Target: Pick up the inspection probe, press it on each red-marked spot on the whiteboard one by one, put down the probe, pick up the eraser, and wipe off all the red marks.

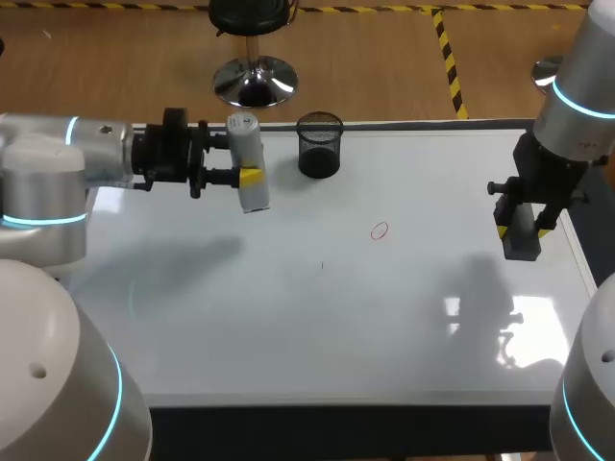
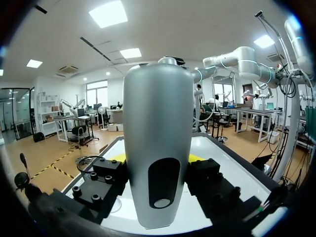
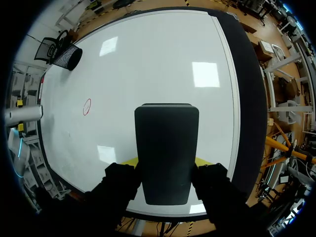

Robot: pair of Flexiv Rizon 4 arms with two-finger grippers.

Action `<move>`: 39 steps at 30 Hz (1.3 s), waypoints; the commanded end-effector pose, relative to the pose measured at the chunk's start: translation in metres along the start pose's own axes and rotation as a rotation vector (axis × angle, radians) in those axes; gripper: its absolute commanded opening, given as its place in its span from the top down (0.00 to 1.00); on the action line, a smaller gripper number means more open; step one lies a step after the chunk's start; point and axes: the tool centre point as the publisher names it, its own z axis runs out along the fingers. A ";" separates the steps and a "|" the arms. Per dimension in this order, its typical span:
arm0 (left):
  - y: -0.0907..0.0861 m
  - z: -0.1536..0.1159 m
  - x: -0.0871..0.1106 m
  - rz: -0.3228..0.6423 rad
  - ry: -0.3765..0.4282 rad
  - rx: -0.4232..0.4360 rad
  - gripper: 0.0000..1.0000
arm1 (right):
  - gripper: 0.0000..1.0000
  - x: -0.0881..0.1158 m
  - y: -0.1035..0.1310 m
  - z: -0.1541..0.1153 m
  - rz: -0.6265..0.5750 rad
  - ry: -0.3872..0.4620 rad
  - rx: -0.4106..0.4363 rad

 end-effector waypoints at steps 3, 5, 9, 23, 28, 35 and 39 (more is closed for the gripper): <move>-0.002 -0.008 0.007 0.004 -0.011 0.013 1.00 | 1.00 -0.001 -0.001 -0.001 -0.002 0.002 -0.002; -0.002 -0.008 0.007 0.004 -0.011 0.013 1.00 | 1.00 -0.001 -0.001 -0.001 -0.002 0.002 -0.002; -0.002 -0.008 0.007 0.004 -0.011 0.013 1.00 | 1.00 -0.001 -0.001 -0.001 -0.002 0.002 -0.002; -0.002 -0.008 0.007 0.004 -0.011 0.013 1.00 | 1.00 -0.001 -0.001 -0.001 -0.002 0.002 -0.002; -0.002 -0.008 0.007 0.004 -0.011 0.013 1.00 | 1.00 -0.001 -0.001 -0.001 -0.002 0.002 -0.002; -0.002 -0.008 0.007 0.004 -0.011 0.013 1.00 | 1.00 0.002 0.011 -0.001 0.043 0.000 0.041; -0.002 -0.008 0.007 0.004 -0.011 0.013 1.00 | 1.00 0.004 0.017 -0.002 0.083 0.004 0.053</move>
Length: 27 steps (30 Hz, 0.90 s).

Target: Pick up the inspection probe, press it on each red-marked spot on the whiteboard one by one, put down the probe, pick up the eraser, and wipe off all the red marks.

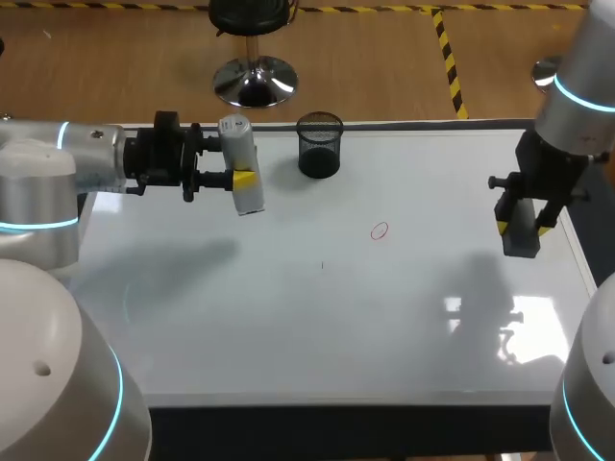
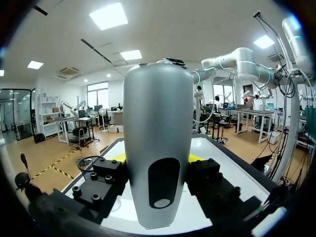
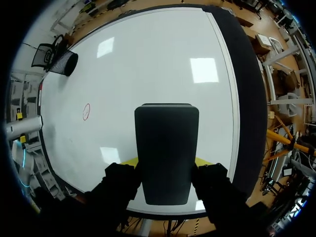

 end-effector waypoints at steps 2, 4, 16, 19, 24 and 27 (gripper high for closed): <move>-0.001 0.000 0.001 0.003 -0.005 0.002 1.00 | 1.00 0.008 0.012 0.000 0.030 -0.017 0.026; -0.001 0.000 0.001 0.003 -0.005 0.002 1.00 | 1.00 0.010 0.013 0.000 0.037 -0.012 0.029; -0.001 0.000 0.001 0.003 -0.005 0.002 1.00 | 1.00 0.039 0.012 0.007 0.068 -0.035 0.044; -0.001 0.000 0.001 0.003 -0.005 0.002 1.00 | 1.00 0.046 0.012 0.008 0.062 -0.036 0.052; -0.001 0.000 0.001 0.003 -0.005 0.002 1.00 | 1.00 0.060 0.013 0.011 0.076 -0.044 0.055; -0.001 0.000 0.001 0.003 -0.005 0.002 1.00 | 1.00 0.071 0.013 0.012 0.080 -0.058 0.052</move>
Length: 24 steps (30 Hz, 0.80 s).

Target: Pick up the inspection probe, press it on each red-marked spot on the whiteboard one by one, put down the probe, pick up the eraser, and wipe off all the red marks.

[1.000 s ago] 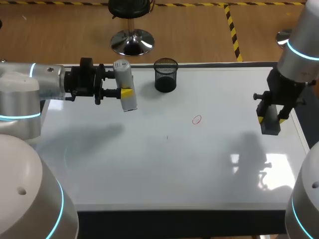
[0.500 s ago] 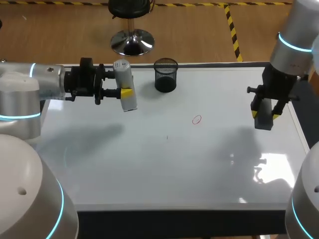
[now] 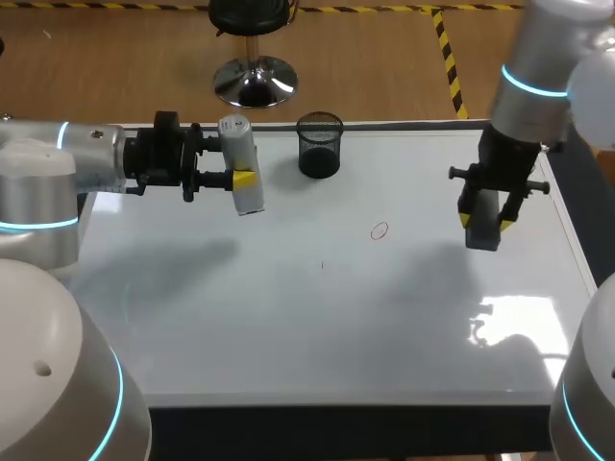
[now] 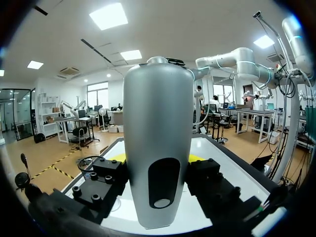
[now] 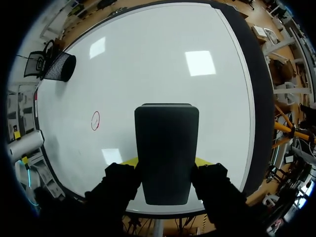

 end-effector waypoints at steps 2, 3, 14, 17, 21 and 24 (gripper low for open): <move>-0.001 0.000 0.001 0.003 -0.005 0.002 1.00 | 1.00 0.022 0.001 0.003 0.005 -0.030 0.002; -0.001 0.000 0.001 0.003 -0.005 0.002 1.00 | 1.00 0.026 0.000 0.004 -0.004 -0.041 -0.002; -0.001 0.000 0.001 0.003 -0.005 0.002 1.00 | 1.00 0.073 -0.009 0.009 -0.036 -0.077 -0.008; -0.001 0.000 0.001 0.003 -0.005 0.002 1.00 | 1.00 0.086 -0.010 0.012 -0.043 -0.071 0.011; -0.001 0.000 0.001 0.003 -0.005 0.002 1.00 | 1.00 0.100 -0.010 0.015 -0.049 -0.071 0.017; -0.001 0.000 0.001 0.003 -0.005 0.002 1.00 | 1.00 0.111 -0.011 0.016 -0.071 -0.068 0.016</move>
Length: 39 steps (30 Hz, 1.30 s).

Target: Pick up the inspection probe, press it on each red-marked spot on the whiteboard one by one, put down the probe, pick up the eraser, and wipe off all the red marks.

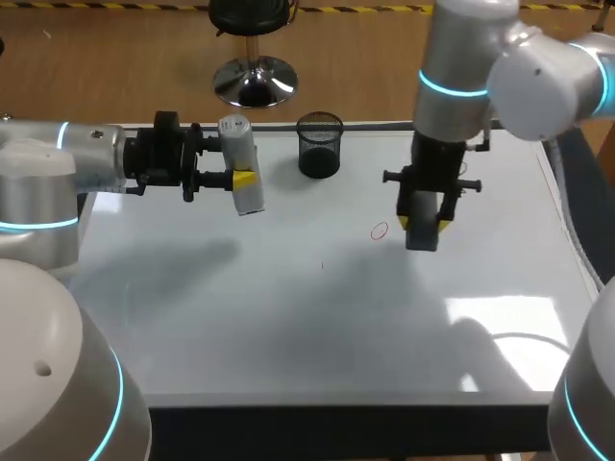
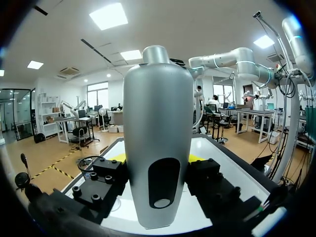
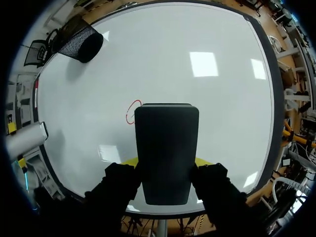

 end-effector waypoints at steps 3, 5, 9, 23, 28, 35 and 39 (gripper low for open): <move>-0.001 0.000 0.001 0.003 -0.005 0.001 1.00 | 1.00 0.026 0.006 0.004 -0.031 -0.027 0.002; -0.001 0.000 0.001 0.003 -0.005 0.001 1.00 | 1.00 0.032 0.007 0.005 -0.038 -0.024 -0.001; -0.001 0.000 0.001 0.003 -0.005 0.001 1.00 | 1.00 0.045 0.010 0.009 -0.054 -0.020 0.004; -0.001 0.000 0.001 0.003 -0.005 0.001 1.00 | 1.00 0.078 0.019 0.026 -0.055 0.018 0.012; -0.001 0.000 0.001 0.003 -0.005 0.001 1.00 | 1.00 0.084 0.020 0.032 -0.061 0.024 0.011; -0.001 0.000 0.001 0.003 -0.005 0.001 1.00 | 1.00 0.096 0.018 0.041 -0.078 0.046 0.013; -0.001 0.000 0.001 0.003 -0.005 0.001 1.00 | 1.00 0.103 0.016 0.047 -0.088 0.053 0.011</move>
